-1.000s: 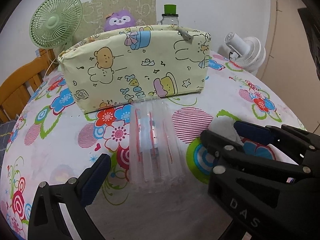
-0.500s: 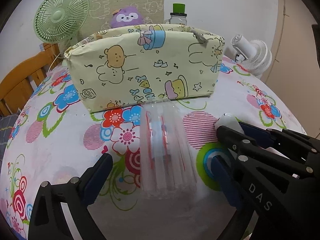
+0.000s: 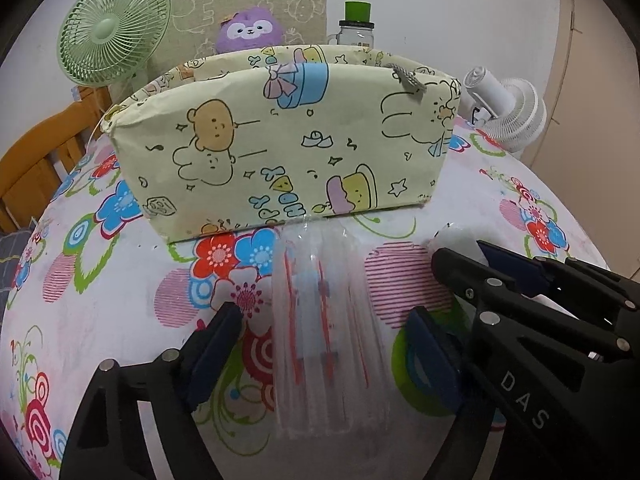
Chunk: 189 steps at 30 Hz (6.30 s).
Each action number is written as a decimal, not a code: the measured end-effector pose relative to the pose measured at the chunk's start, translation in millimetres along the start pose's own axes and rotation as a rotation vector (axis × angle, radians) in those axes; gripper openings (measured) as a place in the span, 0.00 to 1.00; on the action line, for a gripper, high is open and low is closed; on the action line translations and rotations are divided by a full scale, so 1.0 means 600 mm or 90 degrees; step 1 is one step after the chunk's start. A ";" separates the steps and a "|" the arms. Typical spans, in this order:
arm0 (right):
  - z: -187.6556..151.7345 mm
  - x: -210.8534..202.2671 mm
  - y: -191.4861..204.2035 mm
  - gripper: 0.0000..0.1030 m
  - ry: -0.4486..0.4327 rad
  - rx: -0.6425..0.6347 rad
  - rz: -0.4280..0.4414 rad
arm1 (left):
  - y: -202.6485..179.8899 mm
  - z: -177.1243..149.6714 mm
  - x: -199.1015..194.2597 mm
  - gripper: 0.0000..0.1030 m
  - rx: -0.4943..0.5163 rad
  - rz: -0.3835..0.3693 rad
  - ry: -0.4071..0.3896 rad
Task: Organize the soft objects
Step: 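Close the right tool on the white roll while the left tool grasps the clear straw pack, then lift the white roll and straw pack with both tools over the yellow box, then lower the roll and straw pack into the box and open both tools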
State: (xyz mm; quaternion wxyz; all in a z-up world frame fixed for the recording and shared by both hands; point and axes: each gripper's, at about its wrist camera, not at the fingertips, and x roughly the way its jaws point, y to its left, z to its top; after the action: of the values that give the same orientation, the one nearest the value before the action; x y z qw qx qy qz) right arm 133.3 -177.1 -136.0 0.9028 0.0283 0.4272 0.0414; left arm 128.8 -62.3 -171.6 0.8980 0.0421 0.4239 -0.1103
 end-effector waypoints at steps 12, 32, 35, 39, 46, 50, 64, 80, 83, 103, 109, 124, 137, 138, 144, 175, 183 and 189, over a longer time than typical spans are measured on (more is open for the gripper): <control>0.008 0.005 0.005 0.27 -0.002 -0.002 0.005 | 0.007 0.007 0.000 0.46 -0.017 0.012 -0.018; 0.004 -0.043 0.041 0.27 -0.031 -0.024 0.018 | 0.019 -0.005 -0.042 0.32 -0.041 -0.003 -0.044; 0.005 -0.054 0.045 0.27 -0.040 -0.027 0.020 | 0.019 -0.005 -0.056 0.32 -0.041 -0.001 -0.055; 0.008 -0.072 0.049 0.27 -0.055 -0.031 0.021 | 0.020 -0.004 -0.071 0.32 -0.039 0.002 -0.068; 0.016 -0.100 0.057 0.27 -0.078 -0.035 0.022 | 0.022 0.000 -0.100 0.32 -0.042 0.006 -0.095; 0.021 -0.114 0.062 0.27 -0.089 -0.037 0.028 | 0.019 0.005 -0.115 0.32 -0.037 0.008 -0.108; 0.048 -0.147 0.065 0.27 -0.124 -0.042 0.032 | 0.017 0.029 -0.152 0.32 -0.035 0.023 -0.143; 0.084 -0.155 0.066 0.27 -0.140 -0.041 0.034 | 0.020 0.063 -0.164 0.32 -0.029 0.030 -0.160; 0.093 -0.154 0.069 0.27 -0.141 -0.042 0.034 | 0.024 0.070 -0.163 0.32 -0.030 0.031 -0.162; 0.153 -0.129 0.079 0.27 -0.152 -0.055 0.036 | 0.047 0.125 -0.143 0.32 -0.037 0.035 -0.175; 0.171 -0.122 0.076 0.27 -0.157 -0.056 0.039 | 0.049 0.143 -0.137 0.33 -0.039 0.037 -0.181; 0.208 -0.096 0.072 0.27 -0.162 -0.055 0.041 | 0.060 0.179 -0.113 0.33 -0.048 0.038 -0.181; 0.240 -0.062 0.075 0.27 -0.164 -0.058 0.034 | 0.077 0.203 -0.082 0.33 -0.077 0.040 -0.172; 0.243 -0.057 0.074 0.27 -0.160 -0.056 0.037 | 0.079 0.206 -0.077 0.33 -0.081 0.041 -0.168; 0.252 -0.034 0.070 0.27 -0.151 -0.053 0.042 | 0.085 0.213 -0.056 0.33 -0.086 0.042 -0.156; 0.260 -0.016 0.040 0.79 -0.159 -0.022 0.012 | 0.073 0.236 -0.019 0.34 -0.072 0.052 -0.139; 0.257 -0.013 0.012 0.79 -0.151 -0.006 -0.001 | 0.051 0.247 -0.010 0.67 -0.053 0.083 -0.157; 0.256 -0.011 0.009 0.79 -0.147 -0.005 -0.004 | 0.051 0.251 -0.001 0.90 -0.053 0.093 -0.153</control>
State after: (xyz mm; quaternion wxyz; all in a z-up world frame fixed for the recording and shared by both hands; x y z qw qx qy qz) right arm 247.9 -174.5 -33.1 0.9461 0.0283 0.3204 0.0368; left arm 249.0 -57.8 -75.5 0.9489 0.0220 0.3132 -0.0308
